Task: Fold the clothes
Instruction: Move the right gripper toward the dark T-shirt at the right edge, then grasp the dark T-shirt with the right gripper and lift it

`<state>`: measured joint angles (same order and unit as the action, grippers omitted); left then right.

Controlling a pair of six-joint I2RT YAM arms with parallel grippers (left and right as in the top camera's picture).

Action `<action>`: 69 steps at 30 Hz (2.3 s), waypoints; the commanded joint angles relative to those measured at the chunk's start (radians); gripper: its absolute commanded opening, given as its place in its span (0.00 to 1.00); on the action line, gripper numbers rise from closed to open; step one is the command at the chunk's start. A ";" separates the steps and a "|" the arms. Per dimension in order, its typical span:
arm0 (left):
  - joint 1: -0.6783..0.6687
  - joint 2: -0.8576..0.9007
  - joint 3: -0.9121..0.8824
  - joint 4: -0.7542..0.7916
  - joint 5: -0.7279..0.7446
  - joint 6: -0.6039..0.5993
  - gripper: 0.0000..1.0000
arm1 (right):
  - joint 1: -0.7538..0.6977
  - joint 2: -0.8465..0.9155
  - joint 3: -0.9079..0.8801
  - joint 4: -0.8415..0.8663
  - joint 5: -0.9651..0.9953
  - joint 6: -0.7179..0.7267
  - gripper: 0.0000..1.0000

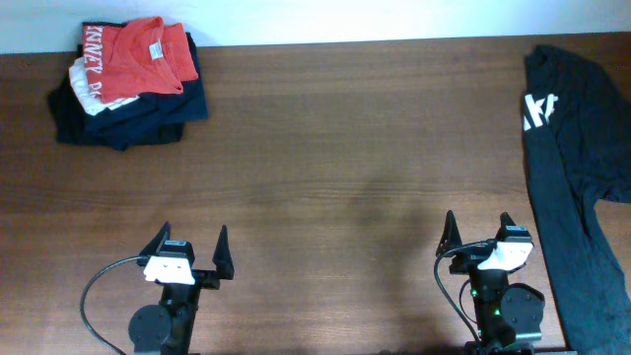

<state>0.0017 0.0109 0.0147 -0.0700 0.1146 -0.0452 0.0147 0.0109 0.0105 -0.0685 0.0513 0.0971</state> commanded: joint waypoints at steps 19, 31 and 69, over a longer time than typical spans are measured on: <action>-0.005 -0.005 -0.006 -0.002 -0.007 0.019 0.99 | 0.005 0.023 0.056 0.458 -0.465 0.407 0.99; -0.005 -0.005 -0.006 -0.002 -0.007 0.019 0.99 | -0.043 0.977 1.042 0.007 -0.114 -0.127 0.99; -0.005 -0.005 -0.006 -0.002 -0.007 0.019 0.99 | -0.730 2.393 2.015 -0.767 -0.082 0.003 0.99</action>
<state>0.0010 0.0109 0.0147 -0.0711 0.1116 -0.0452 -0.6971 2.4008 2.0232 -0.8619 -0.0448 0.0429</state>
